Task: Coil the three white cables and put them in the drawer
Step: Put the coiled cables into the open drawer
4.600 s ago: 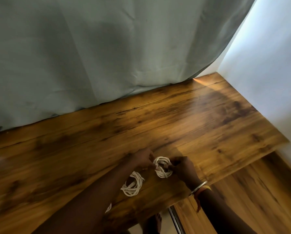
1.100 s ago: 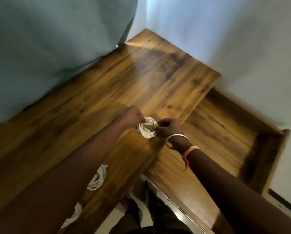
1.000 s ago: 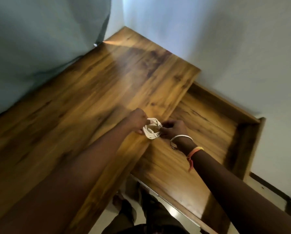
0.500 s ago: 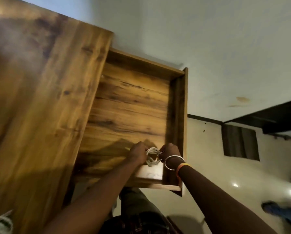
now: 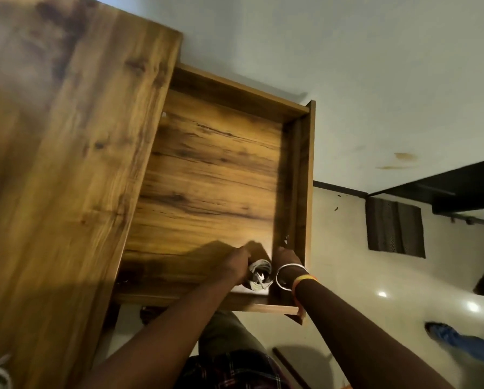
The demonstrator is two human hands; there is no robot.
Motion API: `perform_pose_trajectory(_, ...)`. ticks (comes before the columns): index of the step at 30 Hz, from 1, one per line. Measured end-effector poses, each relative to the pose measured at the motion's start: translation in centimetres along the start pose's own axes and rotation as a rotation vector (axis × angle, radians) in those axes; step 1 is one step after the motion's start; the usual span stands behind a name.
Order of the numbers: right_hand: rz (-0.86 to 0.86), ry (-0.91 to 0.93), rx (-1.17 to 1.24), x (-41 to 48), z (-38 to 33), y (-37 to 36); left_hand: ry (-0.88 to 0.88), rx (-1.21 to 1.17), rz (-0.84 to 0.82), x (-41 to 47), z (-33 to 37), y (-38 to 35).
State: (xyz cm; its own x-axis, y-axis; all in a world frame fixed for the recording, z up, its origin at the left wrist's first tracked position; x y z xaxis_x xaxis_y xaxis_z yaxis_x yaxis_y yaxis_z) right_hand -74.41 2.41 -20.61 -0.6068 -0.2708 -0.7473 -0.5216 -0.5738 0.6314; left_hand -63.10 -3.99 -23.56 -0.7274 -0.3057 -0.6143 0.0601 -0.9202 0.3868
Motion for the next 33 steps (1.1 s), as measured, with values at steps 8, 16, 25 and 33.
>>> perform_pose_trajectory(8,0.172,0.2,-0.088,-2.1,-7.6,8.9,-0.081,-0.055,0.159,-2.4,-0.2,12.7)
perform_pose_trajectory(16,0.053,0.711,0.158,-13.2,-31.0,13.3,0.03,-0.064,0.528,-16.4,-9.3,32.4)
perform_pose_trajectory(25,-0.178,1.09,-0.223,-29.8,-44.1,-0.6,0.411,-0.033,0.343,-34.9,-24.0,28.9)
perform_pose_trajectory(33,-0.273,1.126,-0.332,-35.7,-43.4,-8.9,0.786,-0.404,0.137,-43.7,-30.1,16.5)
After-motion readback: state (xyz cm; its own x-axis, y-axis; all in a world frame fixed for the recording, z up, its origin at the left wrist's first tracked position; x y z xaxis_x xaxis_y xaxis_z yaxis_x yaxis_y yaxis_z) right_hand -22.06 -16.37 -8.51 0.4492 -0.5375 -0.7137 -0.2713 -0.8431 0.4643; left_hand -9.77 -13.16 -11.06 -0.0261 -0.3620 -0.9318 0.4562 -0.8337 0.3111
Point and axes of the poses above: each hand's wrist, its own x-axis towards the middle knuckle, its own y-axis out of the back of the hand, z = x × y, the point moved 10 cm from there along x, towards the middle knuckle, and after that the axes turned 9 degrees about -y, right-handed, at the moved point
